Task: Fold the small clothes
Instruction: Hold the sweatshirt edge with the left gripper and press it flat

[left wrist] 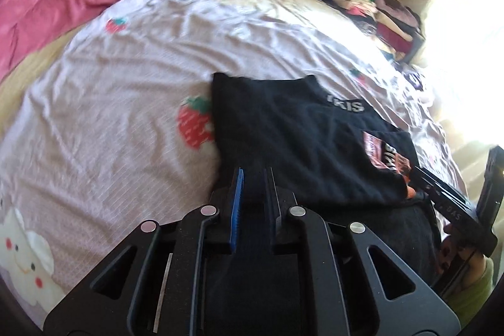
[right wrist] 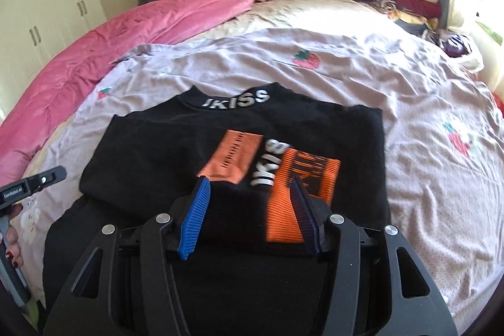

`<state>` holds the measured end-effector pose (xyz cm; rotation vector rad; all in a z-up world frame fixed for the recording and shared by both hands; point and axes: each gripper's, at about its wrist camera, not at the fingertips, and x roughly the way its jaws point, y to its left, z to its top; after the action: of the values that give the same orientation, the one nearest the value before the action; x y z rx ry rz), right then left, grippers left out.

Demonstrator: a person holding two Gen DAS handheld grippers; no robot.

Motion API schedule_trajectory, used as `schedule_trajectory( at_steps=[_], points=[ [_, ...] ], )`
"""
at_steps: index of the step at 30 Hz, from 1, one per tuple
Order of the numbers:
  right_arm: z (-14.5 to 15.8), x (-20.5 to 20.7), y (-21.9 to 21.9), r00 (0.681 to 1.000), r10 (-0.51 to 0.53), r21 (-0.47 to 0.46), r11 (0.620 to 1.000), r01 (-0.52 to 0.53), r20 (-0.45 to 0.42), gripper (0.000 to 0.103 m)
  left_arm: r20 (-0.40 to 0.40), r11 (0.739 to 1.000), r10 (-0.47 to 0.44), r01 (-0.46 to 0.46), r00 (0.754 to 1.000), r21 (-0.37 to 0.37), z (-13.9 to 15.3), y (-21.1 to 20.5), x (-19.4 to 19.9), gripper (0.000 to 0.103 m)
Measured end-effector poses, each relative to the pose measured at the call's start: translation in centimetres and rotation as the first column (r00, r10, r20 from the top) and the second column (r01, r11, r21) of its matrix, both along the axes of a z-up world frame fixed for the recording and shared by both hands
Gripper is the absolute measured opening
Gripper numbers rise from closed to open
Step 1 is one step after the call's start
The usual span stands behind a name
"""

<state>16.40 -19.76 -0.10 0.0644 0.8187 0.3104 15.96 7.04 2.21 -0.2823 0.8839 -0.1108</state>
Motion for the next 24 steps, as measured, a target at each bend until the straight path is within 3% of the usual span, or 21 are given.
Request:
schedule_trajectory(
  at_steps=[5,10,17,21,24],
  points=[
    [0.3,0.4,1.9,0.999,0.050,0.000,0.999,-0.050,0.000,0.051,-0.042,0.995,-0.093,0.094,0.995,0.031,-1.1,-3.2,1.4,0.007],
    [0.6,0.3,2.9,0.997,0.075,-0.006,0.997,-0.075,0.006,0.051,-0.155,0.992,-0.097,0.108,0.983,0.060,-5.1,-3.3,2.1,0.010],
    [-0.7,1.3,3.6,0.997,0.076,-0.049,0.996,-0.077,-0.035,0.051,-0.176,0.996,-0.087,0.091,0.981,0.018,-6.5,-2.3,1.3,0.009],
    [-3.7,2.8,3.3,0.992,0.026,-0.108,0.993,-0.039,-0.124,0.048,-0.162,0.996,-0.087,0.091,0.983,0.019,-5.9,-2.5,0.7,0.009],
    [-3.7,2.5,3.6,0.994,0.024,-0.115,0.993,-0.037,-0.111,0.050,-0.153,0.996,-0.089,0.091,0.984,0.008,-5.4,-2.4,0.3,0.010]
  ],
)
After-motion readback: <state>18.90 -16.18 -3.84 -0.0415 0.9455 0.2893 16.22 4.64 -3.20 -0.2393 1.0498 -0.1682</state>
